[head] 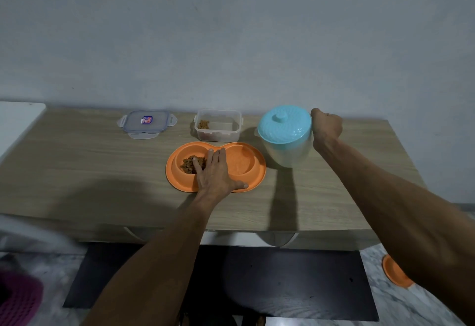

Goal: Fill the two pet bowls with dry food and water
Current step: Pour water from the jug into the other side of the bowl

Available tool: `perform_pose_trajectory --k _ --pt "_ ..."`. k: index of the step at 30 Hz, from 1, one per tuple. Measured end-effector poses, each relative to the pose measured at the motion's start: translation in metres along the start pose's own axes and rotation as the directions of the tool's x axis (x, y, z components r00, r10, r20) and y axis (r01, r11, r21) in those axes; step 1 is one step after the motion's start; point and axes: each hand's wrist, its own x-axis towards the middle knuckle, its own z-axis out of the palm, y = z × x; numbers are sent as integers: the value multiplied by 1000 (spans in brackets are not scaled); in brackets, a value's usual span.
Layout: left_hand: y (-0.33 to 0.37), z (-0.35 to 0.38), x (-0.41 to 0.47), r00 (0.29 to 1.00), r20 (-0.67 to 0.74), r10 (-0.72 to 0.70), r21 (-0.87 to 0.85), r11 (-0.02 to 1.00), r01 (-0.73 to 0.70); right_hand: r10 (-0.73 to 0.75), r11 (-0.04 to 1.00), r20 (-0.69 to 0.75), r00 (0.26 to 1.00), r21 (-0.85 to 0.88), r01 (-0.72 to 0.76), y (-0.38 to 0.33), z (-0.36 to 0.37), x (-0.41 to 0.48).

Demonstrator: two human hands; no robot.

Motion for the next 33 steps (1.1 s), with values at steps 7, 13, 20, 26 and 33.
perform_pose_trajectory --k 7,13,20,26,33 --pt "-1 0 -1 1000 -13 12 -11 1000 -13 82 987 20 996 134 -84 10 5 15" --pt "0 1 -2 1000 -27 9 -17 1000 -9 132 969 43 990 206 -138 21 2 24" --pt "0 1 -3 1000 -32 -1 -43 999 0 143 949 65 988 273 -155 35 -6 31" --pt "1 -1 -6 1000 -21 13 -37 999 -14 128 949 98 987 277 -151 37 -13 28" --pt "-12 -13 -12 996 -92 2 -80 997 -9 194 952 24 981 237 -194 53 -19 11"
